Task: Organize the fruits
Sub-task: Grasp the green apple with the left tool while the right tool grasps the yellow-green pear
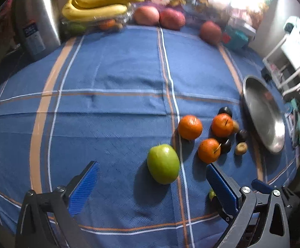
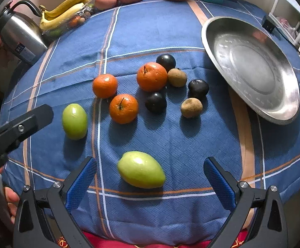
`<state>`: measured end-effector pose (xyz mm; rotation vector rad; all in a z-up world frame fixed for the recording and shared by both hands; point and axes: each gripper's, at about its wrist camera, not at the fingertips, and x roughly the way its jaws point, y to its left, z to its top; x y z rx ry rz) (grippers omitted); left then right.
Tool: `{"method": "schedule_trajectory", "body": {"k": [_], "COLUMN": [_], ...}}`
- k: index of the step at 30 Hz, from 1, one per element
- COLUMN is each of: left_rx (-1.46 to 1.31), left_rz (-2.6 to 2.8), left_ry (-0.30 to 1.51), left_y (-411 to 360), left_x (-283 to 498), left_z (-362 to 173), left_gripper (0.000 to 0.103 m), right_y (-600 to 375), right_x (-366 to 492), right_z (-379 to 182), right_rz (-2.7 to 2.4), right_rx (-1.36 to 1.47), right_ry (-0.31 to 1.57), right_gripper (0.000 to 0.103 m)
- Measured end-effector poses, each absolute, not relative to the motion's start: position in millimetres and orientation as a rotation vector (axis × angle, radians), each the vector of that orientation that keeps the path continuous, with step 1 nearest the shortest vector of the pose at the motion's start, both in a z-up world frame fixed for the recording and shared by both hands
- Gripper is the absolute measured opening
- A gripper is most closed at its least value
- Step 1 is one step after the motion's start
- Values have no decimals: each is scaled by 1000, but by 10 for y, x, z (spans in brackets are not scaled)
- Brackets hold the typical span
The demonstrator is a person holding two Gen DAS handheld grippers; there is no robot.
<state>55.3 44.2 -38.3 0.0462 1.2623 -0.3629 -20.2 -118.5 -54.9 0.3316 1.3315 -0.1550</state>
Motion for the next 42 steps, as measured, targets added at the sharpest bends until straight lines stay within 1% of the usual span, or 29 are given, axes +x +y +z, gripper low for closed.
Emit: {"method": "schedule_trajectory", "body": {"k": [3,5,6,10,11,12,13,14,15,16,17,18,19,22,24,27,28,30,39,42], "left_rx": [86,65,54,41,33,24,16,8,4,4,6,7,6,-7,-7,-18,-20,-26,-50,-53], "left_rz": [-321,-316,-317,-328,-331,-334,-339,-343,-342,-337,-334,-333,-332,-321,-313,-308,-301,-297,-281,-276], "left_ry": [1316,1345,1350,1362,1368,1375,1378,1380,1383,1383,1381,1380,1380,1388,1390,1387,1386,1387,1384,1383], "left_y": [379,369,366,322,312,304,292,286,280,272,272,261,248,206,148,144,146,177,190,199], "left_x": [573,589,594,605,609,634,638,646,654,663,677,685,695,731,735,763,766,754,732,711], "left_z": [-510,-581,-596,-665,-683,-685,-696,-724,-734,-741,-770,-780,-793,-829,-844,-852,-848,-841,-857,-839], "left_gripper": [103,102,100,87,87,86,81,79,77,77,77,74,67,57,53,47,45,44,43,43], "right_y": [-1177,-1177,-1180,-1158,-1154,-1150,-1146,-1144,-1140,-1142,-1146,-1154,-1164,-1172,-1186,-1201,-1229,-1248,-1332,-1334], "right_x": [-191,-181,-178,-156,-151,-143,-129,-112,-100,-94,-85,-73,-63,-34,-22,-24,-37,-40,-102,-180], "right_z": [-612,-649,-660,-714,-721,-725,-731,-740,-754,-764,-770,-767,-773,-820,-830,-894,-895,-909,-939,-827], "right_rz": [-157,-158,-159,-156,-156,-152,-145,-139,-132,-128,-125,-121,-120,-122,-122,-125,-124,-119,-117,-118], "right_rx": [341,349,351,360,360,361,363,366,369,373,380,387,390,393,400,406,410,419,435,445], "right_ry": [1355,1368,1371,1378,1377,1375,1375,1376,1381,1382,1382,1381,1381,1391,1396,1397,1397,1394,1392,1394], "right_gripper": [103,103,103,102,102,97,93,87,84,83,77,72,71,70,64,61,61,55,54,54]}}
